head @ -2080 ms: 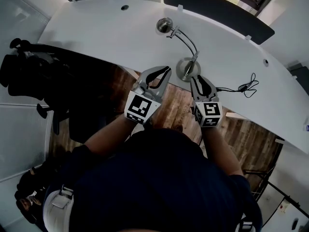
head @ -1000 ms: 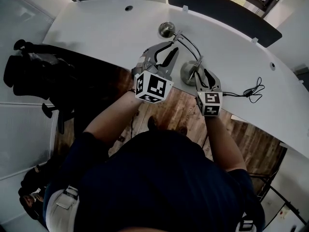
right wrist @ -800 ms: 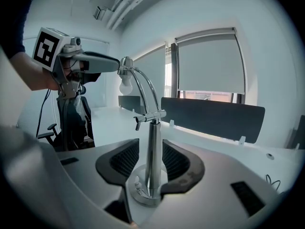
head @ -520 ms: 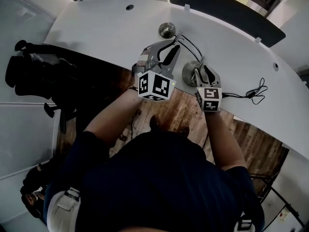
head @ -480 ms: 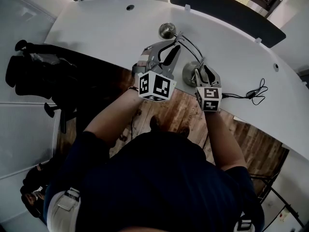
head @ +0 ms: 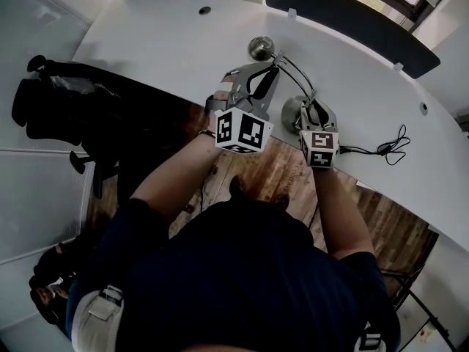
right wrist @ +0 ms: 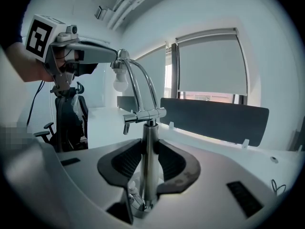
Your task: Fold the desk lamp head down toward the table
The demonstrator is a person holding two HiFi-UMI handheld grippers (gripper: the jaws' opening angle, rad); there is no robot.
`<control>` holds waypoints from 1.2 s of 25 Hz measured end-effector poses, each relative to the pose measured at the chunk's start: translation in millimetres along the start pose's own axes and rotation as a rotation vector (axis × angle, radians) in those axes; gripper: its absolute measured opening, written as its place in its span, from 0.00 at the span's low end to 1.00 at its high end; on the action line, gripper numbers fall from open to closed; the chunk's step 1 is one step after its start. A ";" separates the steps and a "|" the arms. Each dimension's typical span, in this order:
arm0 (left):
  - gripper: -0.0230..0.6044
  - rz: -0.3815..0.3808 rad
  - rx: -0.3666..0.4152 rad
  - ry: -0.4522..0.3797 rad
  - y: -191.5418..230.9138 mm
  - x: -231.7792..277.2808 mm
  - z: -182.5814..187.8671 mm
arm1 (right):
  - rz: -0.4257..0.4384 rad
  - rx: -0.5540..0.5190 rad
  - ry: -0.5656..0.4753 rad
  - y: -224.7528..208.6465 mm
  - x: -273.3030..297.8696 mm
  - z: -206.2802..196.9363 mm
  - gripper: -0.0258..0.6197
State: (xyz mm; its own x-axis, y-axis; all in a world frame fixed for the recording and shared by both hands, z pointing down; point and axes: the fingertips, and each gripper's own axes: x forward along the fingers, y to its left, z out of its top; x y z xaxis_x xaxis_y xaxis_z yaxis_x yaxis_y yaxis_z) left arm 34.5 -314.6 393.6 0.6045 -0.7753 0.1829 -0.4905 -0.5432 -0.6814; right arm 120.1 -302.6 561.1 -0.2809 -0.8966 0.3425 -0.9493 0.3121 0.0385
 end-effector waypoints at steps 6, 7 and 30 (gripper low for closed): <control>0.11 -0.005 -0.083 0.020 1.8 0.0 -8.9 | 0.004 0.003 0.005 1.7 -0.5 -0.4 0.22; 0.11 -0.005 -0.111 0.040 1.7 1.2 -16.8 | 0.004 0.003 0.004 1.6 -0.4 -0.7 0.22; 0.11 -0.057 -0.500 0.227 -43.6 28.8 -134.1 | 0.006 -0.036 0.058 2.5 1.0 -1.9 0.22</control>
State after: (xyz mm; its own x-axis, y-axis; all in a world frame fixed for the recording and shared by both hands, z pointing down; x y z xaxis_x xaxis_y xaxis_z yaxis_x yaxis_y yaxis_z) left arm -10.9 -356.5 523.7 0.5157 -0.7599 0.3958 -0.7327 -0.6306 -0.2559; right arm 117.7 -302.1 563.3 -0.2768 -0.8751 0.3969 -0.9415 0.3296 0.0701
